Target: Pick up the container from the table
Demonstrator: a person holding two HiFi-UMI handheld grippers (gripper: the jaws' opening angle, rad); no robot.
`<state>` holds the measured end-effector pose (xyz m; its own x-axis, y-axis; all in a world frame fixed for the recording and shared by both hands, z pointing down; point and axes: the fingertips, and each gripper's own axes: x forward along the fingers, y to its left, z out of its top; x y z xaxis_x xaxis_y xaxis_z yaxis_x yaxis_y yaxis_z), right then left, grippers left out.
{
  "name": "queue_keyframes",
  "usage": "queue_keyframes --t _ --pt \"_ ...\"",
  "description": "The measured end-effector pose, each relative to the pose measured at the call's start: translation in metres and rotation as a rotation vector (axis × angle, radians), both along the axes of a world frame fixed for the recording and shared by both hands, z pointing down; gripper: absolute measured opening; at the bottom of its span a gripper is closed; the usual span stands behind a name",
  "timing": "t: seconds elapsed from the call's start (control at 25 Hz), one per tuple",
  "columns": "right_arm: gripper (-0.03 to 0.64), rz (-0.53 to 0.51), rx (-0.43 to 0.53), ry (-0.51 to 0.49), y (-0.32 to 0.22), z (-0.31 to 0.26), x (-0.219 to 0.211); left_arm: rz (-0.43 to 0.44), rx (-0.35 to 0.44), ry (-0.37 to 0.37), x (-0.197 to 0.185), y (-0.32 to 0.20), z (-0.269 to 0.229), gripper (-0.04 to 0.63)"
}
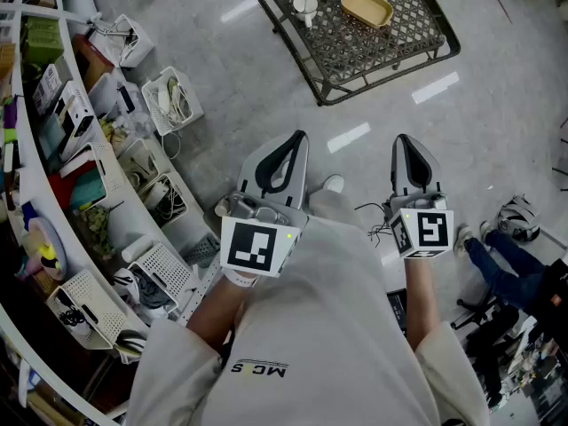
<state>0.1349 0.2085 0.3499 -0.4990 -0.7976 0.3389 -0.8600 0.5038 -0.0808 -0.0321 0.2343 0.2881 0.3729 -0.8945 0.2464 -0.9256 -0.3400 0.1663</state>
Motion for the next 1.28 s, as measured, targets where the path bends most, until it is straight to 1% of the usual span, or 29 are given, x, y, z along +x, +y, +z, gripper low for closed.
queue_keyframes --t 0.12,0.24,0.4,0.52,0.6,0.76,0.92,1.04,1.16,1.28 --pt "0.017 -0.025 0.01 0.004 0.03 -0.019 0.001 -0.001 0.009 0.016 0.017 0.021 -0.004 0.023" --pt "0.017 -0.052 0.08 -0.013 0.053 -0.039 0.009 0.028 0.033 -0.014 0.039 0.037 -0.008 0.023" --pt "0.017 -0.006 0.118 -0.033 0.065 -0.052 0.033 0.068 0.054 -0.021 0.066 0.046 -0.016 0.023" --pt "0.017 0.038 0.143 -0.064 0.069 -0.06 0.049 0.087 0.056 -0.026 0.075 0.052 -0.017 0.023" --pt "0.017 0.052 0.157 -0.053 0.075 -0.064 0.06 0.096 0.057 -0.037 0.081 0.057 -0.018 0.023" --pt "0.017 0.069 0.148 -0.058 0.085 -0.063 0.083 0.092 0.053 -0.049 0.092 0.066 -0.022 0.023" --pt "0.018 0.062 0.163 -0.07 0.088 -0.056 0.094 0.081 0.048 -0.067 0.101 0.075 -0.012 0.023" --pt "0.018 0.043 0.157 -0.082 0.083 -0.046 0.093 0.048 0.026 -0.062 0.101 0.077 0.001 0.023" --pt "0.018 0.022 0.126 -0.087 0.073 -0.036 0.088 0.004 -0.012 -0.041 0.098 0.071 0.013 0.023" --pt "0.018 0.02 0.111 -0.077 0.056 -0.036 0.083 0.017 -0.011 -0.036 0.096 0.052 0.009 0.023"
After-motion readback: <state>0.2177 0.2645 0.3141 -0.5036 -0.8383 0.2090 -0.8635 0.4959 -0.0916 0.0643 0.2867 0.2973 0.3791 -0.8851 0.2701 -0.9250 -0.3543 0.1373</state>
